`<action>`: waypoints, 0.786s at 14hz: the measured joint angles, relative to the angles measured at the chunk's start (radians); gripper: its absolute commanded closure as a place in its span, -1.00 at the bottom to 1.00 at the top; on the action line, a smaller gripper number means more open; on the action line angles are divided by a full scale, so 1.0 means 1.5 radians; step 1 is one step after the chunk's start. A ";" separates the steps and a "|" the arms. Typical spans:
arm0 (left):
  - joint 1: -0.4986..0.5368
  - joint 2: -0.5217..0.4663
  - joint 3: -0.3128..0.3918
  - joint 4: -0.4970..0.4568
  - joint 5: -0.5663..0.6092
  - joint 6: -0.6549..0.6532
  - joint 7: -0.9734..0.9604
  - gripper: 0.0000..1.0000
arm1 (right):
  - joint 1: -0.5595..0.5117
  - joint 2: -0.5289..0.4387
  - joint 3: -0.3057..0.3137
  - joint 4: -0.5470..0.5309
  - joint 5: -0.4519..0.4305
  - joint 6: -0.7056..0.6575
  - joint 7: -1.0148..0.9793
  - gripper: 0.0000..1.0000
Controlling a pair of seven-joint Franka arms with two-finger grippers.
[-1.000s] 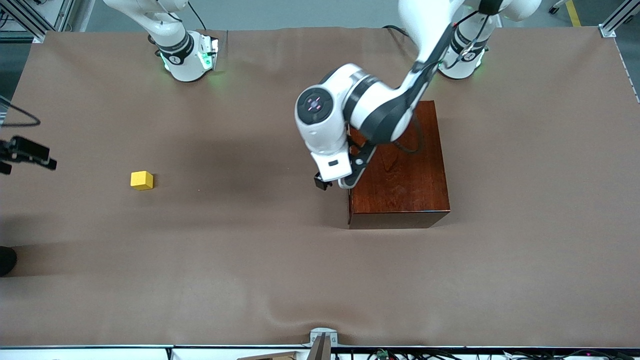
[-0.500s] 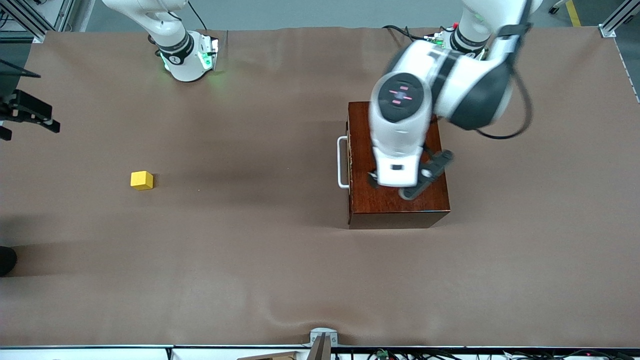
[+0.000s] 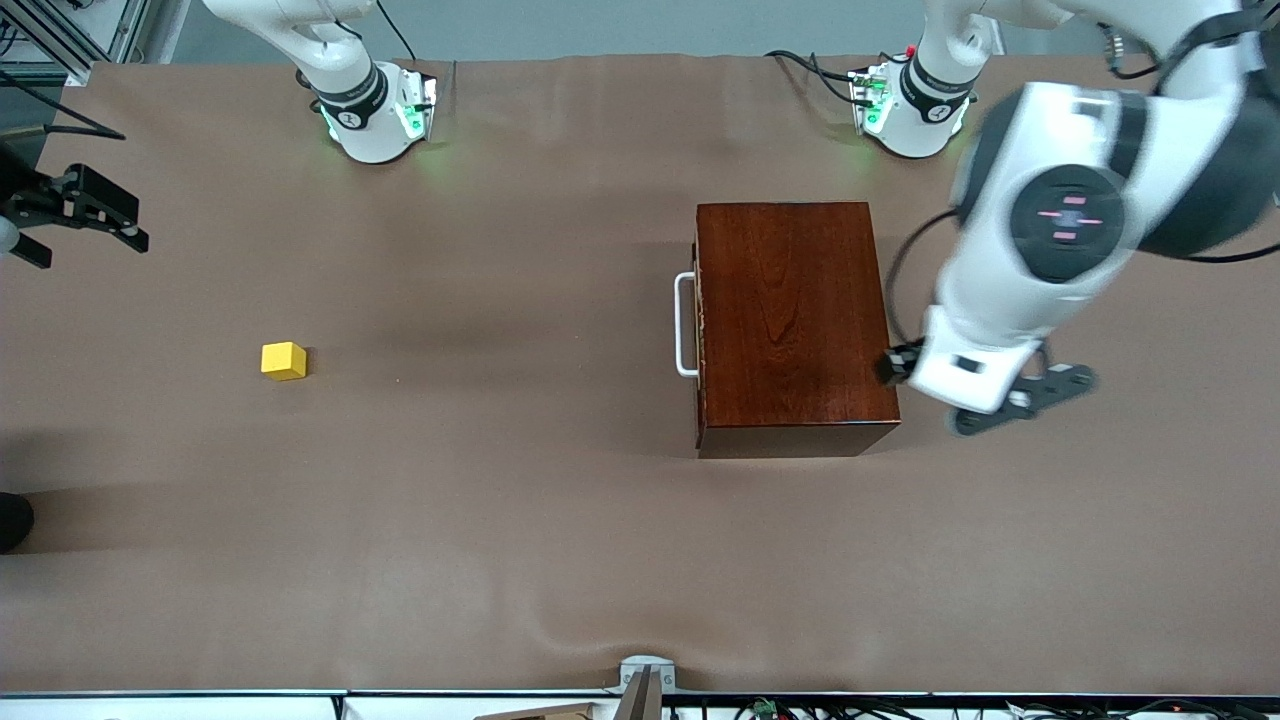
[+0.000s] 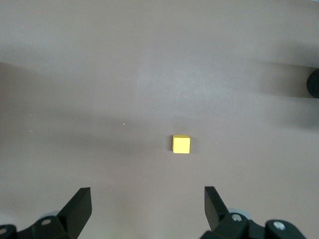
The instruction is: Open drawer, take yellow block, close drawer
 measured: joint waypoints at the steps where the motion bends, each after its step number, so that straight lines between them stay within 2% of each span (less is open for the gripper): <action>1: 0.013 -0.012 0.000 0.000 0.000 -0.006 0.028 -1.00 | 0.000 -0.002 0.000 0.000 0.000 0.002 0.000 -1.00; 5: 0.045 -0.061 -0.001 -0.008 0.000 -0.022 0.140 -1.00 | 0.000 -0.004 -0.001 0.002 0.000 0.005 0.000 -1.00; 11: 0.140 -0.097 -0.002 -0.015 -0.042 -0.032 0.305 -1.00 | 0.000 -0.004 -0.002 0.002 -0.001 0.006 0.000 -1.00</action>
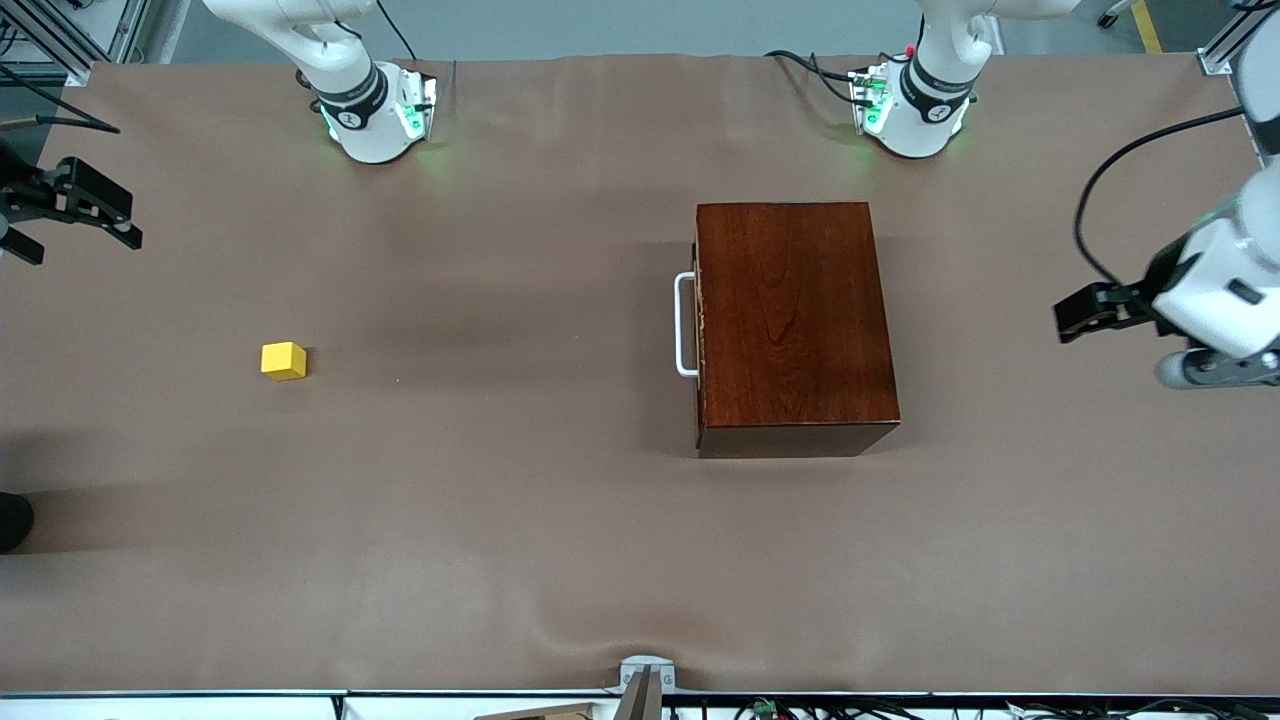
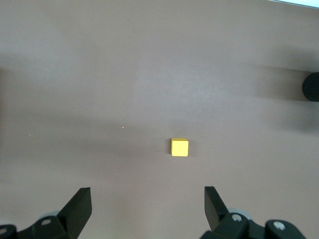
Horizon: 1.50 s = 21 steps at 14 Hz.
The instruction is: Open drawer, take yellow block, close drawer
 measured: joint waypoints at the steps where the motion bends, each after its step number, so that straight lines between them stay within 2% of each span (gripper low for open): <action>1: 0.002 -0.003 0.000 0.000 0.000 -0.003 0.004 -1.00 | 0.000 0.000 0.000 0.000 0.000 0.000 0.000 -1.00; 9: 0.020 -0.032 -0.010 -0.011 -0.002 -0.018 0.011 -1.00 | 0.000 0.000 0.000 0.000 0.000 -0.019 0.047 -1.00; 13: 0.111 -0.097 -0.077 -0.105 -0.021 0.005 0.025 -1.00 | 0.000 0.000 0.000 0.000 0.000 -0.019 0.048 -1.00; 17: 0.114 -0.187 -0.100 -0.221 -0.021 0.046 0.026 -1.00 | 0.000 0.000 -0.001 0.000 0.000 -0.019 0.049 -1.00; 21: 0.114 -0.219 -0.104 -0.247 -0.021 0.047 0.026 -1.00 | 0.000 0.000 -0.002 0.001 0.000 -0.019 0.051 -1.00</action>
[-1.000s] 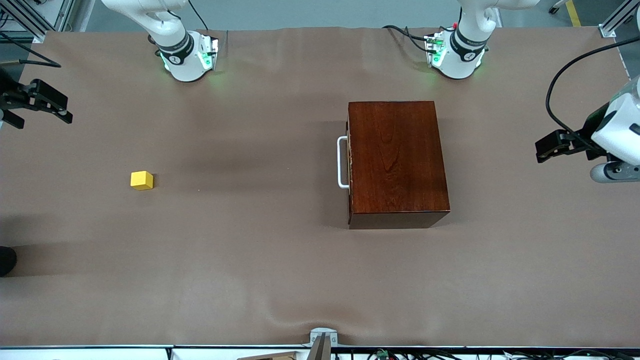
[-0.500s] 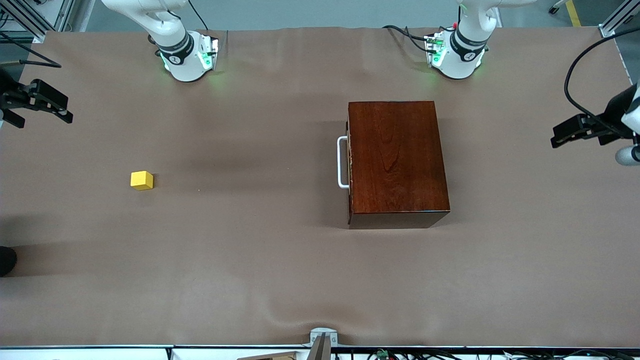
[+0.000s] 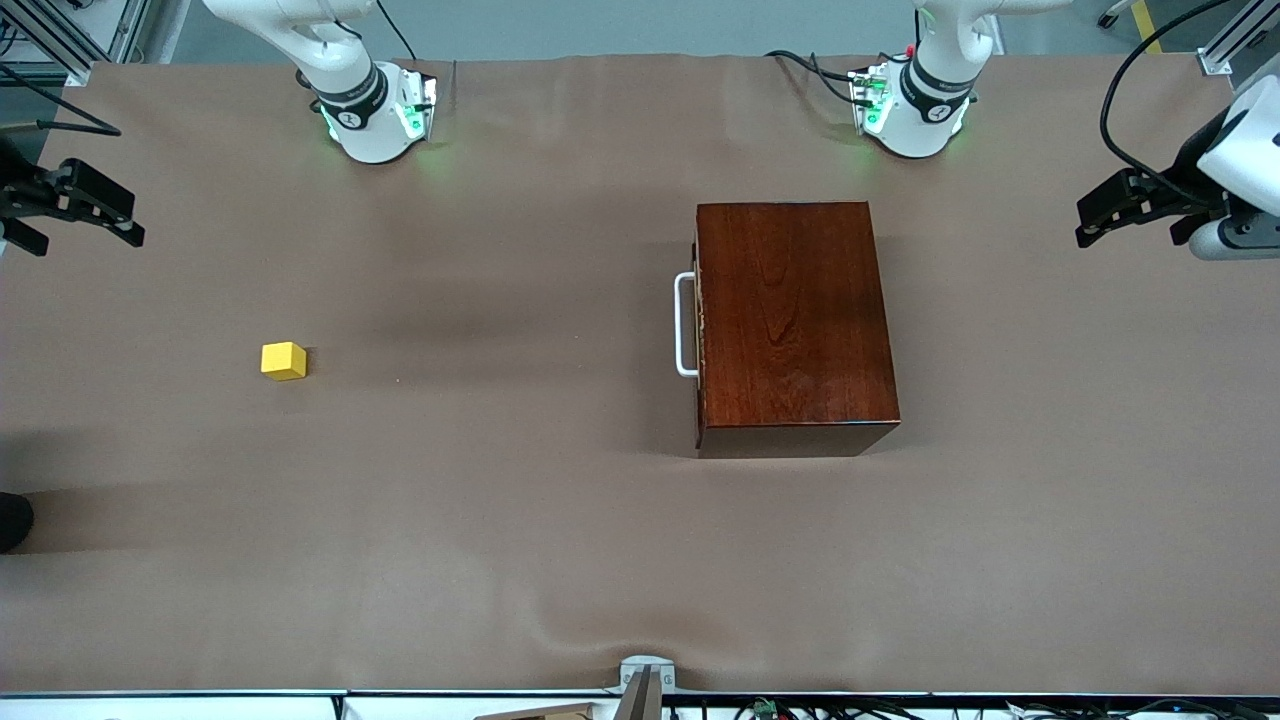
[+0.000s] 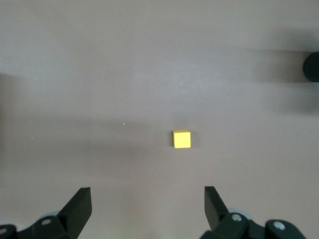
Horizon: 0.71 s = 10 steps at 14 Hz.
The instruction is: Open drawer, take yellow block, close drawer
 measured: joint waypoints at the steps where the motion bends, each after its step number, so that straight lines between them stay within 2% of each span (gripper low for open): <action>1: 0.000 -0.001 0.000 0.000 0.000 0.000 0.000 -1.00 | 0.000 0.000 0.000 0.001 0.000 0.000 0.000 -1.00; 10: 0.000 -0.004 0.000 0.005 -0.004 -0.002 -0.002 -1.00 | 0.000 0.000 -0.003 0.002 0.000 0.000 0.002 -1.00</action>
